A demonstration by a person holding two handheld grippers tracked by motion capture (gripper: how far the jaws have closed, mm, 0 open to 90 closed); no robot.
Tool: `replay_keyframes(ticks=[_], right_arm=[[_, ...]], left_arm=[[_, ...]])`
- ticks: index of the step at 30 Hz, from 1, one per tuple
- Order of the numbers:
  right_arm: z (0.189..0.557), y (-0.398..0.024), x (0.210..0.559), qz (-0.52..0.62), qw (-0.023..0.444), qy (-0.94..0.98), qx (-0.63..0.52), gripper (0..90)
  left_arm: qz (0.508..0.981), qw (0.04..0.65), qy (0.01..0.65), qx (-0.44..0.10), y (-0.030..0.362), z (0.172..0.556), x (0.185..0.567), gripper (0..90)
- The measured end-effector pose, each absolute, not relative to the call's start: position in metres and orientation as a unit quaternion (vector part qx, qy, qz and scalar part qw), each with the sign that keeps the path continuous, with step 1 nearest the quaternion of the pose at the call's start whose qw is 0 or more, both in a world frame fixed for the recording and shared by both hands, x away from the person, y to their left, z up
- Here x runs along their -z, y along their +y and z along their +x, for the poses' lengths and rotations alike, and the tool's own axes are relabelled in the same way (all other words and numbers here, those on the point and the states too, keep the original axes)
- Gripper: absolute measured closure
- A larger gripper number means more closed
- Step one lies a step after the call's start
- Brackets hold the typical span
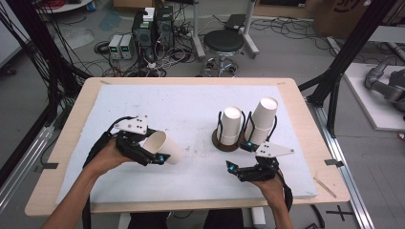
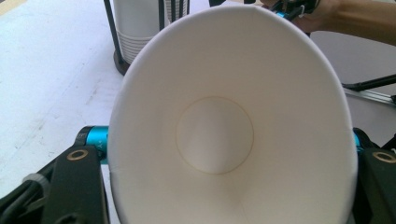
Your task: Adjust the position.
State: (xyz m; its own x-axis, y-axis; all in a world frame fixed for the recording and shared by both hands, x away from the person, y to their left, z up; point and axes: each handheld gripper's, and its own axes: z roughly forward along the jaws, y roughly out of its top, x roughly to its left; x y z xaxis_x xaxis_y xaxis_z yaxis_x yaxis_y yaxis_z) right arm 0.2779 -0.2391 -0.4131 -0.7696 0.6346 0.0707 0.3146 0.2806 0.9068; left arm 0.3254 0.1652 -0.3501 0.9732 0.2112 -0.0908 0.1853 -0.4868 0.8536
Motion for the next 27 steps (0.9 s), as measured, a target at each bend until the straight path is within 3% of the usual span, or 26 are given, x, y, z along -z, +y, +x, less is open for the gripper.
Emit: replay_keyframes(ticks=[27], right_arm=[[0.282,-0.262,0.428,0.359,0.174,0.754,-0.521,15.0]], left_arm=[[0.869,0.480,0.122,-0.016,0.165,0.330,0.354,30.1]])
